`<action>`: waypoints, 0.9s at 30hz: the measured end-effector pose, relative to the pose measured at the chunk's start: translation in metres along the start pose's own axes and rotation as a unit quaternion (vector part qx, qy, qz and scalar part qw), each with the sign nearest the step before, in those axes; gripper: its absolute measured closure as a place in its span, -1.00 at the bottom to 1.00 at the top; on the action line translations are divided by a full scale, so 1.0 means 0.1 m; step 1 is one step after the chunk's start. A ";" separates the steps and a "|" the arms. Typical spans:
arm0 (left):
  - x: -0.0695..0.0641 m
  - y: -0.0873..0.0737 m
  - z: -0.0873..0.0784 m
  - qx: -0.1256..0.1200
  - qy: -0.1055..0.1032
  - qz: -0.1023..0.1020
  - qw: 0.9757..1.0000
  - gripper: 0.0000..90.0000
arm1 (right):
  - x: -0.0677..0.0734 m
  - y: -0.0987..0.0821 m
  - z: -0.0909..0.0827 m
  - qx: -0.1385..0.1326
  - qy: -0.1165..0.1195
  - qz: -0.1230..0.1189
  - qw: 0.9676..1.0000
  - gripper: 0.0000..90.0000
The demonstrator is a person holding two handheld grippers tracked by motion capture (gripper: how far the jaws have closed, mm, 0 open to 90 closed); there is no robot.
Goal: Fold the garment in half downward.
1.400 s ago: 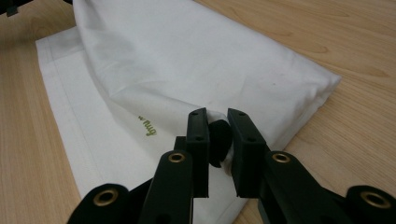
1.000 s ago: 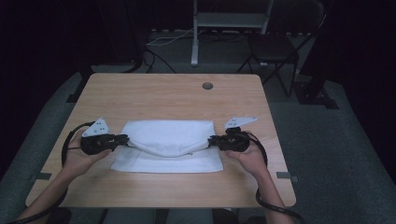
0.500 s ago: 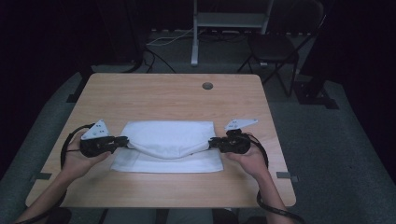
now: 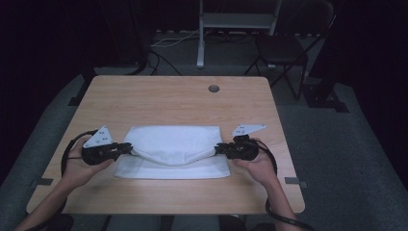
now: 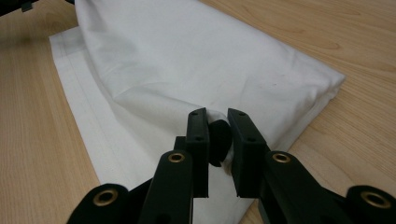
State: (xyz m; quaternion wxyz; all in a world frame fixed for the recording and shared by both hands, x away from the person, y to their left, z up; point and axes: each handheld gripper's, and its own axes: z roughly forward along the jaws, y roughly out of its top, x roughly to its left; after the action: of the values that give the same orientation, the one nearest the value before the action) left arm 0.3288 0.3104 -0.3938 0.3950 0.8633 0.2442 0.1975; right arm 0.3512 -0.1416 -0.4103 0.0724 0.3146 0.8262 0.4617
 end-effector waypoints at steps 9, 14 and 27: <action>-0.04 -0.02 -0.03 0.001 -0.004 0.005 1.000 0.82 | 0.04 -0.01 -0.03 0.000 0.002 -0.005 1.000 0.77; -0.06 -0.02 -0.04 0.001 -0.005 0.008 1.000 0.82 | 0.06 -0.02 -0.04 0.002 0.004 -0.007 1.000 0.77; -0.10 -0.02 -0.08 0.001 -0.009 0.017 1.000 0.82 | 0.11 -0.04 -0.07 0.002 0.008 -0.013 1.000 0.77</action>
State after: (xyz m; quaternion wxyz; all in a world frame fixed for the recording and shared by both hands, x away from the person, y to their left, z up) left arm 0.3155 0.3104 -0.3918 0.3925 0.8696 0.2264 0.1963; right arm 0.3380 -0.1418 -0.4081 0.0714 0.3005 0.8316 0.4615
